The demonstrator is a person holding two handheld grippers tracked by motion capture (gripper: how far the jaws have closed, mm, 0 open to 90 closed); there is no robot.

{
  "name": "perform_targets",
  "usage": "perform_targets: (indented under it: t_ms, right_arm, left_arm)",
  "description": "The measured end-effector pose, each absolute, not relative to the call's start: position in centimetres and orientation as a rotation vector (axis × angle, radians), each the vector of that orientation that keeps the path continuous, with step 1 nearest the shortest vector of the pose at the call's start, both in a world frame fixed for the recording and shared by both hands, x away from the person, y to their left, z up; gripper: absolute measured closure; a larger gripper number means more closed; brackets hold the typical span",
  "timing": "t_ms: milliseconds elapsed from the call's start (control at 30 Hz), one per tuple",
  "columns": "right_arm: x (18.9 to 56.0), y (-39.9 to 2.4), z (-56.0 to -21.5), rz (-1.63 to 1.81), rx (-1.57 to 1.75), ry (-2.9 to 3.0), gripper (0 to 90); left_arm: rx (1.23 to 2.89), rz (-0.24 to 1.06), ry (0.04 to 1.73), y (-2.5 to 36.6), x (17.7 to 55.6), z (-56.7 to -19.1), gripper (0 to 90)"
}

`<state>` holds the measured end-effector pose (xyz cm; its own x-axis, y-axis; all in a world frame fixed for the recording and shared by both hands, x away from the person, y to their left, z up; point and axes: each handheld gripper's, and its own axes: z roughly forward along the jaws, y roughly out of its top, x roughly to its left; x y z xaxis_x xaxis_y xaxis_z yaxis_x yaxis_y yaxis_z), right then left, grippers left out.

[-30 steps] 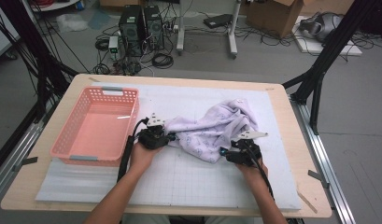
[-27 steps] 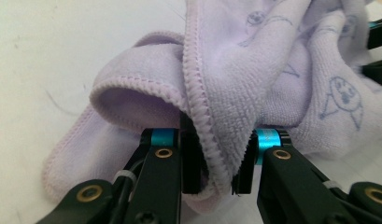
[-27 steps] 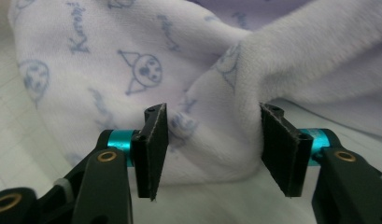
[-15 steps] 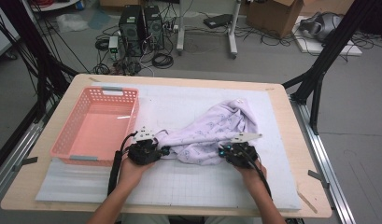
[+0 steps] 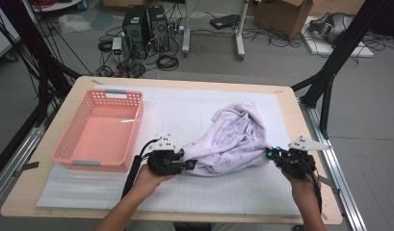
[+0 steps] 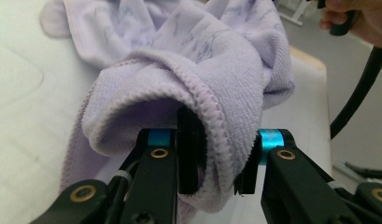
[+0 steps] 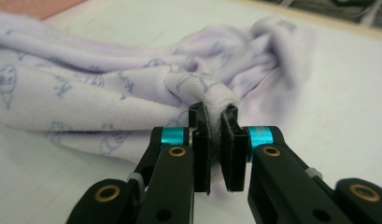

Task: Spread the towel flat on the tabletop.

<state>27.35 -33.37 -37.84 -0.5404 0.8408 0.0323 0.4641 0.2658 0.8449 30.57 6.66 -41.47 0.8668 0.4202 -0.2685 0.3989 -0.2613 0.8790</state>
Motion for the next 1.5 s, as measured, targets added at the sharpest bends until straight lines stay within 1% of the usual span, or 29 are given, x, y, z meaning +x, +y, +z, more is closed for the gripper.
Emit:
perform_targets:
  t_ms: [100,200,433,500,600,667,700,800,867,933,967,1033,1067,1167,1200,1233,1333,1500]
  right_arm:
    - [28.9,-33.9,-36.9,1.186,1.215,2.062,84.4]
    - [31.4,-33.5,-36.7,1.165,1.247,2.027,84.4]
    - [37.4,-30.4,-38.2,1.026,1.253,2.033,84.3]
    - [38.9,-29.6,-38.7,0.999,1.275,2.031,84.2]
    - [40.7,-29.2,-39.6,0.967,1.347,2.023,83.9]
    - [41.6,-29.1,-40.2,0.951,1.398,2.014,82.9]
    - [41.8,-29.2,-40.5,0.949,1.414,2.004,82.2]
    - [41.8,-29.2,-40.8,0.962,1.448,1.990,75.7]
    - [41.3,-29.4,-40.6,0.981,1.437,1.970,70.0]
    - [40.7,-29.7,-40.2,1.008,1.424,1.967,67.4]
    - [40.3,-29.7,-39.9,1.000,1.409,1.971,66.7]
    - [39.4,-29.9,-39.4,1.007,1.378,1.970,64.7]
    - [38.9,-30.0,-39.2,1.015,1.373,1.970,63.2]
    - [37.0,-30.2,-38.3,1.048,1.321,1.958,62.7]
    - [36.3,-30.2,-38.2,1.048,1.300,1.964,62.7]
    - [35.6,-30.2,-38.1,1.069,1.290,1.972,62.7]
    - [34.0,-29.5,-38.8,1.110,1.248,2.026,64.6]
    - [33.2,-27.0,-41.7,1.134,1.229,2.172,66.5]
  left_arm:
    - [1.849,0.052,0.621,6.2,31.9,-41.0,75.2]
    - [1.840,0.103,0.675,6.1,33.5,-41.0,75.2]
    - [1.840,0.280,0.878,6.7,37.4,-42.6,74.1]
    - [1.820,0.322,0.931,6.6,38.1,-42.9,69.7]
    - [1.754,0.339,1.013,6.7,38.7,-43.1,57.0]
    - [1.754,0.335,1.025,6.8,38.7,-43.1,50.0]
    - [1.775,0.332,1.015,6.8,38.6,-43.1,48.5]
    - [1.831,0.346,0.977,6.9,38.3,-43.0,44.5]
    - [1.863,0.362,0.946,6.9,38.1,-42.8,44.2]
    - [1.899,0.397,0.908,6.9,38.1,-42.9,46.8]
    - [1.909,0.402,0.903,6.9,38.2,-43.0,50.2]
    - [1.917,0.383,0.916,6.9,38.4,-43.3,55.3]
    - [1.927,0.376,0.914,6.9,38.5,-43.5,60.4]
    - [1.932,0.365,0.882,6.7,38.4,-43.4,77.8]
    - [1.921,0.361,0.879,6.6,38.3,-43.4,81.3]
    - [1.904,0.343,0.884,6.6,38.3,-43.3,83.1]
    - [1.877,0.324,0.899,6.7,38.3,-43.2,84.0]
    - [1.840,0.319,0.896,6.8,38.1,-42.7,84.2]
